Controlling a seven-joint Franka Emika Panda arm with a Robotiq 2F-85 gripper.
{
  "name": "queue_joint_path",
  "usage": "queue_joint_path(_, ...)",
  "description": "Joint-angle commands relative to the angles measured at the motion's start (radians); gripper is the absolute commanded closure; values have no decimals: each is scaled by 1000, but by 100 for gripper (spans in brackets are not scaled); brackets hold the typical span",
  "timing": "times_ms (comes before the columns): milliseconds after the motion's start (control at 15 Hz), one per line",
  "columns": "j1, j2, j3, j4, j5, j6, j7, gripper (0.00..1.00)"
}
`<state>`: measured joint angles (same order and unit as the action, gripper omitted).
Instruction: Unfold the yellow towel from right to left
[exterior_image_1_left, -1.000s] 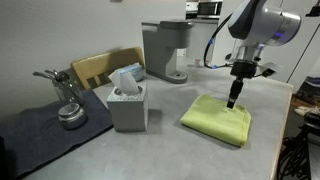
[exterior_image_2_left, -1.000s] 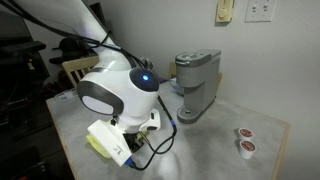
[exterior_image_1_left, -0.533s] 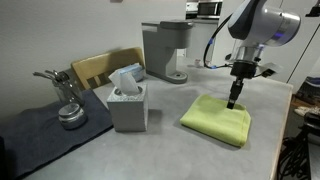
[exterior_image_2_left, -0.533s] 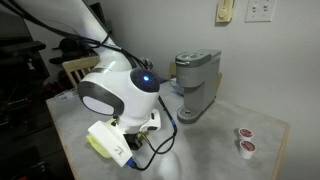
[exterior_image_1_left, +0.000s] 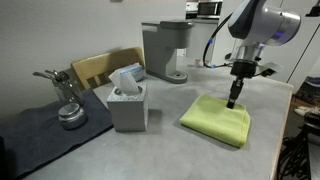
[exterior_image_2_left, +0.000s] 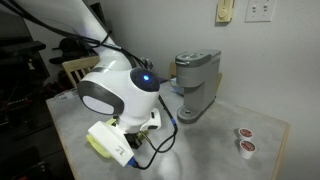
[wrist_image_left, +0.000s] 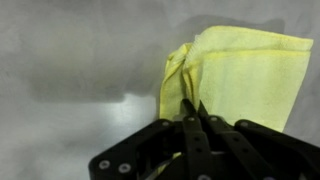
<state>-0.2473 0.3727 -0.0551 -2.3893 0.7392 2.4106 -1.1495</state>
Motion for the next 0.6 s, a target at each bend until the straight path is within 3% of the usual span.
queue_joint_path(0,-27,-45,21,-14,23,-23,-57,99)
queue_joint_path(533,6,-152,38,-44,34,-22,-85,99)
